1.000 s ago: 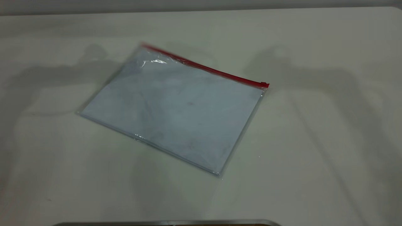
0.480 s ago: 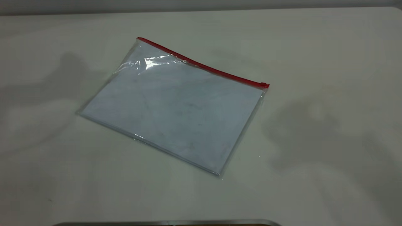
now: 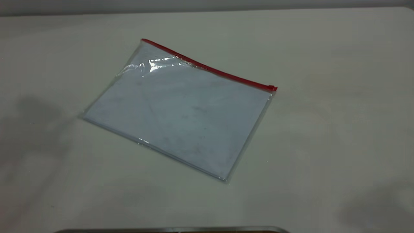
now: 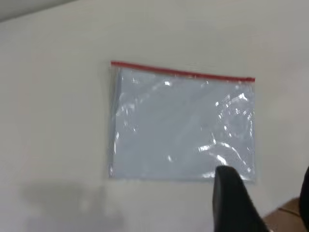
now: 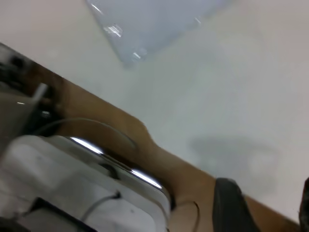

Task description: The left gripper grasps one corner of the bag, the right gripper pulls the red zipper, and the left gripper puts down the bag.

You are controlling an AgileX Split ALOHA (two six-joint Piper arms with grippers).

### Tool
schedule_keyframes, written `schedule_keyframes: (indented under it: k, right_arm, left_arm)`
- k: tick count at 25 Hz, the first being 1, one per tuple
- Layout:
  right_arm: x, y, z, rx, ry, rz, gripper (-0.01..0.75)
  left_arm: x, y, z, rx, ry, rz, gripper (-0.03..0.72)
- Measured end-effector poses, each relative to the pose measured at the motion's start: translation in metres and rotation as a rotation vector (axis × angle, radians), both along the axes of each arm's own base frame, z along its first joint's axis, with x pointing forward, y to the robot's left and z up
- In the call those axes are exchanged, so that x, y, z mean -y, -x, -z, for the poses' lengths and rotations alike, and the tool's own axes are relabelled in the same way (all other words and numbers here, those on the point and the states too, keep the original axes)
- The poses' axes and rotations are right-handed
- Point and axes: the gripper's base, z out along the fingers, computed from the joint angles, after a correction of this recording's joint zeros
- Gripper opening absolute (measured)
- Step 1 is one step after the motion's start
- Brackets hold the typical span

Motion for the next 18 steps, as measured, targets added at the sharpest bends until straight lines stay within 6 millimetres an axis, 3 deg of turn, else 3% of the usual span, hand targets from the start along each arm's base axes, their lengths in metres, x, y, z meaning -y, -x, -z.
schedule_keyframes:
  k: [3,7,12,14,18]
  right_arm:
    - [0.014,0.022,0.022,0.006,0.053,0.051,0.386]
    - [0.028,0.043,0.051,0.043,0.083,0.113,0.386]
    - [0.037,0.063,0.084,0.065,0.077,0.154,0.386]
    - [0.039,0.069,0.089,0.087,0.068,0.156,0.386]
    - [0.042,0.075,0.086,0.15,0.042,0.185,0.386]
  left_arm:
    - [0.002,0.045,0.002,0.008,-0.02,-0.019,0.401]
    - [0.005,0.104,0.02,-0.001,-0.026,-0.064,0.401]
    - [0.003,0.173,0.059,0.014,-0.096,-0.13,0.401]
    - [0.001,0.198,0.074,0.038,-0.116,-0.183,0.401]
    - [-0.007,0.228,0.109,0.03,-0.168,-0.312,0.401]
